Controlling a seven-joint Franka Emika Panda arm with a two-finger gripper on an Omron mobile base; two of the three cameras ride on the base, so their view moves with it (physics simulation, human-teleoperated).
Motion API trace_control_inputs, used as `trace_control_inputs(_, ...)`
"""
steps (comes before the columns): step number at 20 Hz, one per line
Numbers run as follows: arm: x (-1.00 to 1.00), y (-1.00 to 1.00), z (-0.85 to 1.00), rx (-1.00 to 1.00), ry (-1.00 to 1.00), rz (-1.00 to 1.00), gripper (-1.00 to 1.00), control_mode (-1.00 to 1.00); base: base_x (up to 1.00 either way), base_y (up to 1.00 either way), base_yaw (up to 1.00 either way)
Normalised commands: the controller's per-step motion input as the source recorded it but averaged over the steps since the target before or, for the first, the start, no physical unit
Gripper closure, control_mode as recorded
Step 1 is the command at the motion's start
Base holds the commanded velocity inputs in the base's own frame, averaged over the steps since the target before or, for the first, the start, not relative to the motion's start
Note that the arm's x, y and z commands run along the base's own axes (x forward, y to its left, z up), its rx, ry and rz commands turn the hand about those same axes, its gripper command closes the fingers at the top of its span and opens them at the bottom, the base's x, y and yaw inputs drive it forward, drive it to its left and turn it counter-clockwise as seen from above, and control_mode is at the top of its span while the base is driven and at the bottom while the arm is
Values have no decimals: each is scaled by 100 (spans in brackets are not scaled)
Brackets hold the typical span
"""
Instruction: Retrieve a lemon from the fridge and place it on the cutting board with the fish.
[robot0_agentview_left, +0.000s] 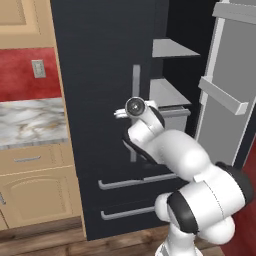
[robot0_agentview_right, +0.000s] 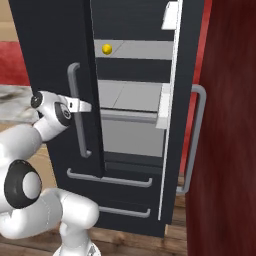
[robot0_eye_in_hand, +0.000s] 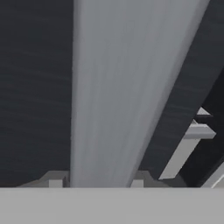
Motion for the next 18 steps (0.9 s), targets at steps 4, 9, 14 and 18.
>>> trace_control_inputs(4,-65,14,40,0,6,-16,100,-100,0,0,0)
trace_control_inputs(9,-69,18,38,0,7,-15,100,-100,0,0,0)
trace_control_inputs(14,-63,34,25,0,14,-19,100,-100,0,0,0)
trace_control_inputs(18,-70,42,13,0,7,-20,100,-100,0,0,0)
